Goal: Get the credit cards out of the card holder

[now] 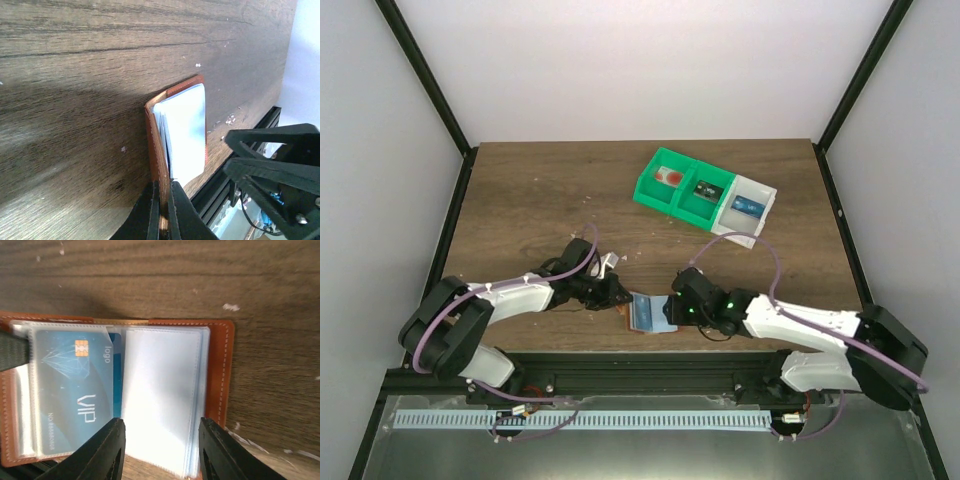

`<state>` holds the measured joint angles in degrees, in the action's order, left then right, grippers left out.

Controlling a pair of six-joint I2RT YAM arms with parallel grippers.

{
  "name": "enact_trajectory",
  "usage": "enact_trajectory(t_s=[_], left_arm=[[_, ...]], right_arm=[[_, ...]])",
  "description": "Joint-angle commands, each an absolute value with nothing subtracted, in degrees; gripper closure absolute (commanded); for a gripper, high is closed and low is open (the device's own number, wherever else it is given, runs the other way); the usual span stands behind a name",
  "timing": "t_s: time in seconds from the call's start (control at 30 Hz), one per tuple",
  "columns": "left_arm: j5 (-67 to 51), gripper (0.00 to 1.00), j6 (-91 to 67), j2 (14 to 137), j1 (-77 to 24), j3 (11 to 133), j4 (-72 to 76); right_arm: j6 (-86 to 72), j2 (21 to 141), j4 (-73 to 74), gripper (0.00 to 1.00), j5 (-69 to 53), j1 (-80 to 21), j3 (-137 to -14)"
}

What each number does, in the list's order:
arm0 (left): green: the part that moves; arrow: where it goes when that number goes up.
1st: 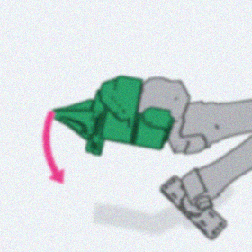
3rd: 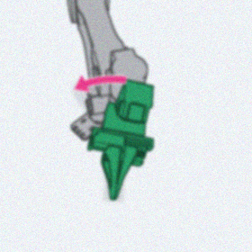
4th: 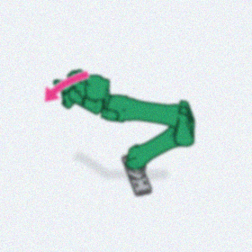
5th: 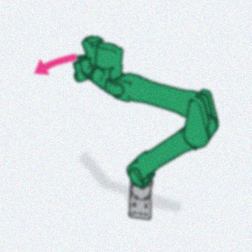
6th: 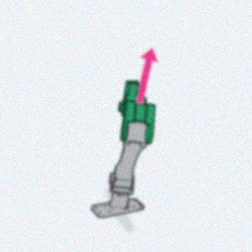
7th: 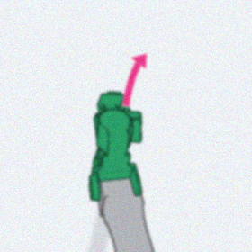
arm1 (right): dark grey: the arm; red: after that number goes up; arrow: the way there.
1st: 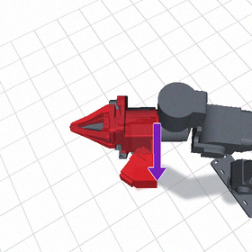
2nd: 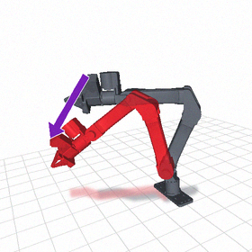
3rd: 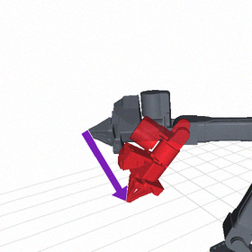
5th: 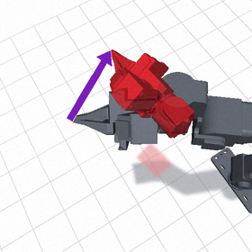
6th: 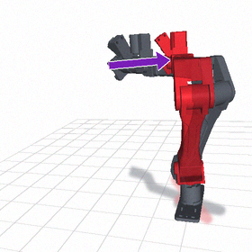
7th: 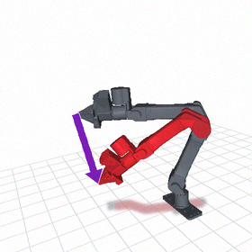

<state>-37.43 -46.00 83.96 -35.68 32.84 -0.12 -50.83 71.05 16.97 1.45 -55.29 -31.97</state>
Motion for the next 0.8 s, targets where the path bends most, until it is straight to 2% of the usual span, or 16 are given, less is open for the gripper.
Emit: enact_trajectory(t_s=[0.0, 0.1, 0.3, 0.37, 0.43, 0.5, 0.6, 0.77], left_arm=[[-37.96, 1.00, -45.15, 84.33, -35.98, 33.61, 1.42], [-37.93, 1.00, -45.04, 84.20, -35.97, 33.42, 1.42], [-37.91, 0.99, -44.95, 84.13, -35.96, 33.03, 1.62], [-36.65, 0.91, -44.55, 83.56, -35.98, 33.69, 0.00], [-35.21, 0.78, -43.94, 82.04, -35.99, 34.39, -2.27], [-33.53, 0.72, -43.64, 79.80, -35.99, 34.91, -3.95], [-31.33, 0.69, -43.66, 76.69, -35.95, 35.99, -6.52], [-28.40, 0.68, -45.63, 72.81, -35.96, 37.24, -7.61]], right_arm=[[-50.17, 65.57, 23.18, 0.58, 6.96, -55.73, -33.76], [-48.70, 63.31, 20.84, 0.58, 3.65, -55.72, -35.54], [-48.75, 63.60, 6.40, 0.62, -6.20, -55.72, -32.06], [-49.45, 66.13, 4.16, 0.65, -8.10, -55.70, -31.58], [-49.96, 68.75, 2.58, 0.68, -9.55, -55.72, -31.52], [-50.88, 70.98, 1.31, 0.71, -9.08, -55.68, -30.71], [-51.25, 73.60, 0.50, 0.76, -8.72, -55.38, -29.95], [-50.73, 74.45, -1.22, 0.76, -9.35, -55.21, -29.09]])
